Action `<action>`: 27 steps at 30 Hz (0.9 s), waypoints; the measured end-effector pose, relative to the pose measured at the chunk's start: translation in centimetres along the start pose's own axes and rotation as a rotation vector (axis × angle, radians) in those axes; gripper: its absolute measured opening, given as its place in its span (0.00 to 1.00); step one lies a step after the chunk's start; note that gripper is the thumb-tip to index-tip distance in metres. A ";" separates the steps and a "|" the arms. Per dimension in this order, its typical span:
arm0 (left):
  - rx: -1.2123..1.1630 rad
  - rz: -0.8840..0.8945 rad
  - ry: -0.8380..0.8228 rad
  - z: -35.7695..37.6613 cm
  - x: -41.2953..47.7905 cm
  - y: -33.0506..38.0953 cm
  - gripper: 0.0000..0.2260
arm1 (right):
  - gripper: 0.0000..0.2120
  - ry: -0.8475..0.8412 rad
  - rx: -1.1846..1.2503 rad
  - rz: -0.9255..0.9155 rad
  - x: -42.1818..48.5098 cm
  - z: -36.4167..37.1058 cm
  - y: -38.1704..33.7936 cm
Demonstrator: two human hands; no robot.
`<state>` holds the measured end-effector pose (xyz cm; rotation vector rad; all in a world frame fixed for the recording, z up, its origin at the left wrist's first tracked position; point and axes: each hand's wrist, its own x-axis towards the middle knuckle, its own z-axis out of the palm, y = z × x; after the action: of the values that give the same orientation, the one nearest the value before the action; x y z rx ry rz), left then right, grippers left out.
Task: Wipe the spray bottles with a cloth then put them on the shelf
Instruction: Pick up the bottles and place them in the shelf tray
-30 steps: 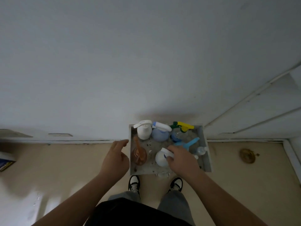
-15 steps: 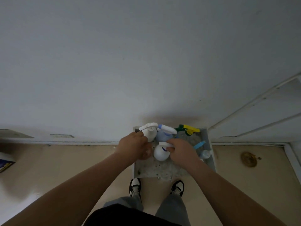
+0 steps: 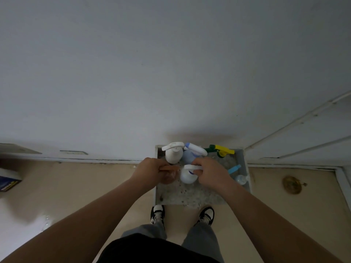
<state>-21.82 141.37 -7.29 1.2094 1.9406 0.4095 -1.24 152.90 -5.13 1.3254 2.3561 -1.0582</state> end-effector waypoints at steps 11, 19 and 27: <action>0.151 0.055 -0.111 -1.6 1.1 -0.2 0.18 | 0.20 -0.004 -0.102 0.007 0.0 0.5 0.1; 0.254 0.242 0.186 -0.8 -2.6 -0.6 0.21 | 0.09 0.061 0.220 0.244 -0.6 1.2 -0.1; 0.113 0.354 0.211 2.4 -4.0 0.7 0.06 | 0.10 0.064 1.062 0.663 -0.6 1.3 -1.3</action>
<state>-18.69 137.97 -6.59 1.6486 1.9452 0.6385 -2.12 151.21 -5.15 2.2169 1.0834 -2.0738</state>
